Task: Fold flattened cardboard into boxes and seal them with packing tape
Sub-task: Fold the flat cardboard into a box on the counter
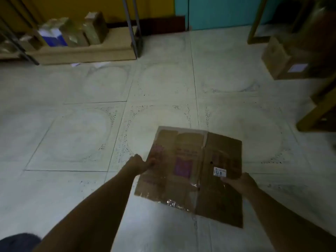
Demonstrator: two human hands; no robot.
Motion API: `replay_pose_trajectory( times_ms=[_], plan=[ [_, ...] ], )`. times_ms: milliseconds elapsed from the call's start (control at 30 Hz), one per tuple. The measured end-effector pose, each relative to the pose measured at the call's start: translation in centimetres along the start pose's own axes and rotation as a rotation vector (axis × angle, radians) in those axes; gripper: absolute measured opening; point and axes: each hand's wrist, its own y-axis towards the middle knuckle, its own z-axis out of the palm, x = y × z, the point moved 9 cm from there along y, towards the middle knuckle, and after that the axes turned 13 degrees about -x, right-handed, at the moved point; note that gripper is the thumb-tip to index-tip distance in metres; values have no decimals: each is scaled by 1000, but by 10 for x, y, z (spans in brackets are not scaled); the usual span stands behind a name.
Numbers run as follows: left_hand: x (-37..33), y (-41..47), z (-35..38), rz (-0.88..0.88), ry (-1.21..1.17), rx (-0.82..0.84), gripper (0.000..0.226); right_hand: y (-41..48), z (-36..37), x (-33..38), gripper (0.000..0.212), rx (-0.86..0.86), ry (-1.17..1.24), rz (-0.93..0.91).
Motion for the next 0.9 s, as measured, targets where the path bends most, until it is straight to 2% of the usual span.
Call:
replay_pose_trajectory(
  times_ms=[133, 233, 333, 467, 567, 767, 900],
  plan=[
    [14, 34, 64, 0, -112, 75, 72, 29, 46, -50, 121, -34, -22, 154],
    [29, 54, 92, -60, -143, 0, 76, 48, 56, -72, 132, -144, -82, 194],
    [41, 65, 104, -133, -242, -18, 78, 61, 56, -74, 134, -172, -8, 225],
    [39, 69, 95, -196, -458, 32, 56, 56, 50, -59, 108, -121, 255, 196],
    [25, 65, 49, -164, -522, -22, 56, 41, 22, -27, 93, -101, 408, 134],
    [-16, 17, -110, -122, -658, -103, 57, -25, -105, 87, 104, -135, 534, -12],
    [-51, -49, -261, -97, -715, -152, 62, -103, -223, 173, 80, -136, 564, -65]
  ],
)
